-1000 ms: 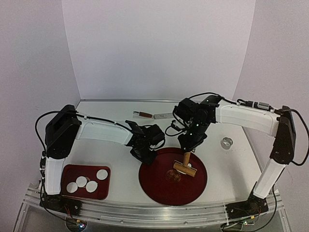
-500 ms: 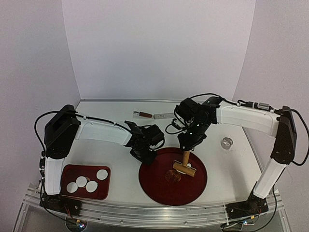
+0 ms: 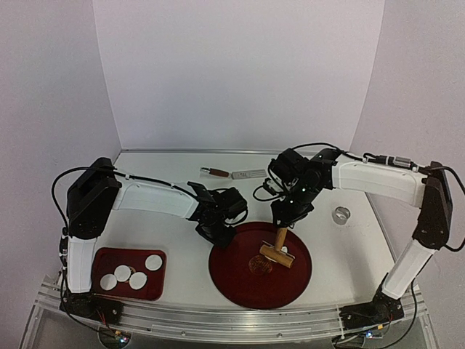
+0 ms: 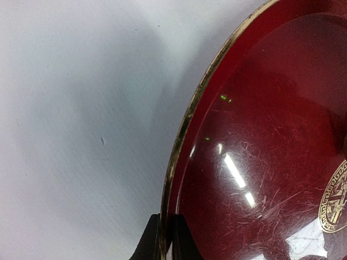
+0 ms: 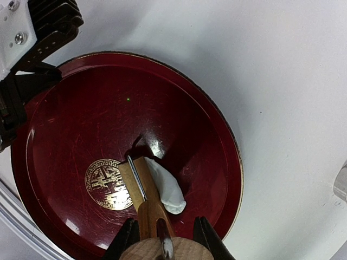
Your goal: Roll out the dumpling wrappers from the dough
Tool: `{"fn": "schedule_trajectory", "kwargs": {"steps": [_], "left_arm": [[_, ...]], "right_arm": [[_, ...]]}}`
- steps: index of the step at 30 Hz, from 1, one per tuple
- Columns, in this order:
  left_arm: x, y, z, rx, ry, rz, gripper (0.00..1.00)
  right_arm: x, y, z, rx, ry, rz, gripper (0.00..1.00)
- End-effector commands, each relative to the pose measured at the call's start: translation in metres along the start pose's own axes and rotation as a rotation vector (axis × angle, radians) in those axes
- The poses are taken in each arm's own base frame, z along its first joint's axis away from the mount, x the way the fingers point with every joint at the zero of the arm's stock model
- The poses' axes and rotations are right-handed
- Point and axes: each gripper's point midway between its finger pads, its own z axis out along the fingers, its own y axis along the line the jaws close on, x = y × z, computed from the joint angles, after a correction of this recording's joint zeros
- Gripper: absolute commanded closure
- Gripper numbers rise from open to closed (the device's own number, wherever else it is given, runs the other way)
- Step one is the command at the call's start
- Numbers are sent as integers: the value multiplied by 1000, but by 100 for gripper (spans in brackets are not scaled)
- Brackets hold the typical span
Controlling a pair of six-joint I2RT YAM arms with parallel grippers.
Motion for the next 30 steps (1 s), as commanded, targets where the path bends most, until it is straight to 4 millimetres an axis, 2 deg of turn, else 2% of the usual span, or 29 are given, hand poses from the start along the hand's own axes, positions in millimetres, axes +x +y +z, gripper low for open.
{"fn": "schedule_trajectory", "kwargs": {"steps": [1, 30], "left_arm": [[29, 23, 1, -120, 85, 88, 100], [22, 19, 1, -115, 78, 95, 100]], "right_arm": [[92, -37, 70, 190, 362, -39, 100], [96, -20, 81, 87, 375, -34, 100]]}}
